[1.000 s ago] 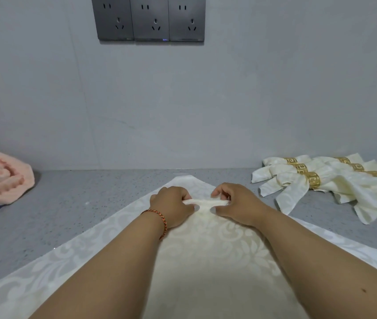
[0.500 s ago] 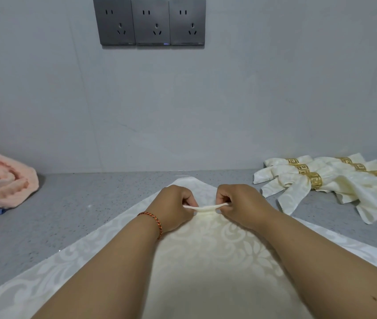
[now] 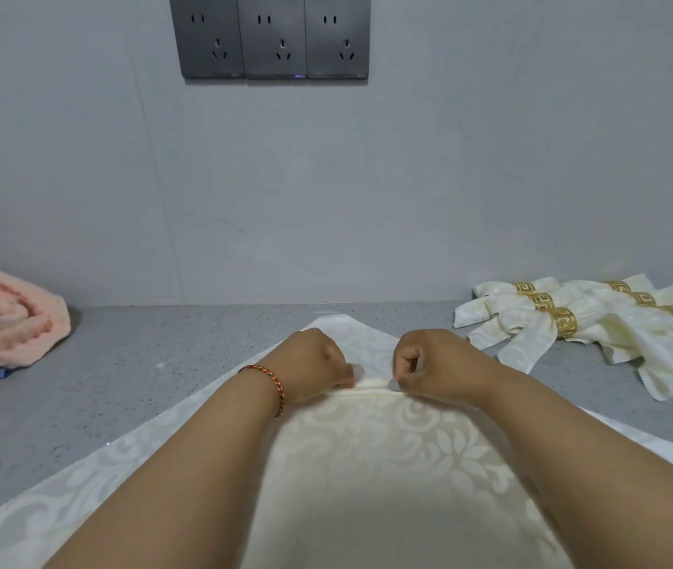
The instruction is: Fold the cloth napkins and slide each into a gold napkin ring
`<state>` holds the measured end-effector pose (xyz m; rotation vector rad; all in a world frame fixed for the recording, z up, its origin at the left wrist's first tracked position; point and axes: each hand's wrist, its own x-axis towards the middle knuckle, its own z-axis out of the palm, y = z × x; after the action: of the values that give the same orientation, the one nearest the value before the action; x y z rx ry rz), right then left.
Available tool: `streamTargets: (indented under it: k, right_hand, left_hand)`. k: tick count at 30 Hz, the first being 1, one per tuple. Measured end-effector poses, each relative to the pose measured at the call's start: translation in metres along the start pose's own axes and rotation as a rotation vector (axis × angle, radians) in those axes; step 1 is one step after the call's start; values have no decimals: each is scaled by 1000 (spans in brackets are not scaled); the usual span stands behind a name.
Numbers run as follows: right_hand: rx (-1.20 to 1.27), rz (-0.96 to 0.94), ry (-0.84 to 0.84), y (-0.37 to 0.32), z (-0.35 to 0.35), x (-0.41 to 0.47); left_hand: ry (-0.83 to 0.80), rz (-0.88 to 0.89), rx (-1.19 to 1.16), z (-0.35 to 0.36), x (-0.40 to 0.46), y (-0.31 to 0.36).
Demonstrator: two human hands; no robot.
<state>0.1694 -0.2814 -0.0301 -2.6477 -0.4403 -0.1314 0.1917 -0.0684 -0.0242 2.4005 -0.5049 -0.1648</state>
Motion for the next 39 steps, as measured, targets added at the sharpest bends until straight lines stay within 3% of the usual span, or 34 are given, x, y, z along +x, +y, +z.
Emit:
streamTargets:
  k: [4,11,16,24,34,39]
  right_hand:
    - [17,31,-73,-2,-2,1]
    - [-95,53,-201,-6,-5,2]
    - [-132,19,-206,-12,-10,-2]
    - [-280,-90,-102,-25,-12,-6]
    - [-365,-37,-273,-42,-19,-9]
    - [-247,75,-308,-42,-30,-12]
  left_hand:
    - [-45,58,122,1,3,0]
    - [-118,-7,233,-4,2,2]
    - [-142,29,272,-7,-3,8]
    - [-35,89,293,-6,-7,12]
    - [-203,34,453,-16,-14,29]
    - [-290,-57,374,-24,-13,30]
